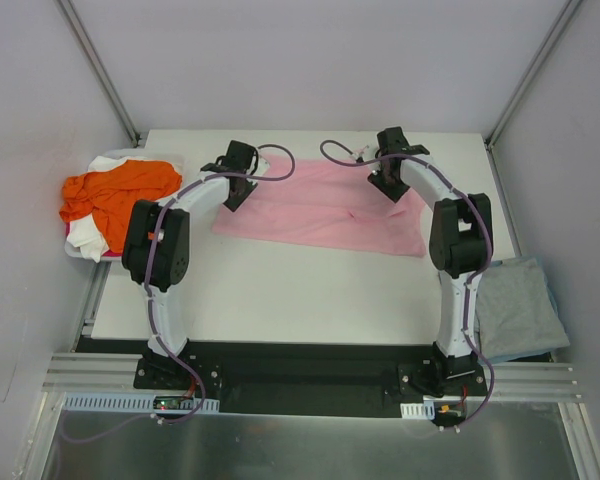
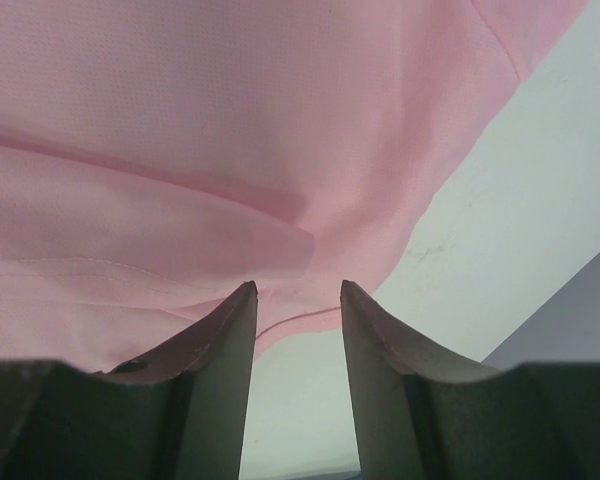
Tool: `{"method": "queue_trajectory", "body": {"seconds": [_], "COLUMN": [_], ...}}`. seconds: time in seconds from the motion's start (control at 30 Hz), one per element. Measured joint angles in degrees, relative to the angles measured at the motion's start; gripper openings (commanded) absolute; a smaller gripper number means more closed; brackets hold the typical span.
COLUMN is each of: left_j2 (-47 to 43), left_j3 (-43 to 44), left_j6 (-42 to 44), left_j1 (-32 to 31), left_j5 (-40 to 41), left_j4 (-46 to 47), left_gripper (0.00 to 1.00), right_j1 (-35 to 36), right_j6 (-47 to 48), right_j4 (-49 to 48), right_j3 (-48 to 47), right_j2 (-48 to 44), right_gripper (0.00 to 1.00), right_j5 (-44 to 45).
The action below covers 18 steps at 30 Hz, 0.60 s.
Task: Fold and stack the t-shirts
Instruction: Fold the tshirt
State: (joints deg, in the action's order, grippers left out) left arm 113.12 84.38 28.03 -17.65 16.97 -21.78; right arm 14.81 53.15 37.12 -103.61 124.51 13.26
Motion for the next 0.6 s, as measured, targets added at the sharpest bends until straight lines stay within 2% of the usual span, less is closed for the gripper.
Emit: {"method": "queue_trajectory", "body": {"seconds": [0.13,0.3,0.6], "left_j2": [-1.1,-2.1,-2.8], "left_j3": [-0.4,-0.9,-2.1], "left_j6": [0.0,0.0,-0.3], "left_j1": [0.0,-0.1,-0.8], "left_j5": [0.0,0.0,-0.3], "left_j4": [0.0,0.0,0.0], "left_gripper": [0.4,0.39,0.4], "right_j1": [0.2,1.3,8.3], "right_j6": [-0.9,-2.0,-2.8], "right_j4": [0.2,0.3,0.6], "right_j3": [0.5,5.6,7.1], "right_j2": [-0.3,-3.4,-6.9], "right_gripper": [0.42,0.41,0.38], "right_j5": [-1.2,-2.0,-1.7]}}
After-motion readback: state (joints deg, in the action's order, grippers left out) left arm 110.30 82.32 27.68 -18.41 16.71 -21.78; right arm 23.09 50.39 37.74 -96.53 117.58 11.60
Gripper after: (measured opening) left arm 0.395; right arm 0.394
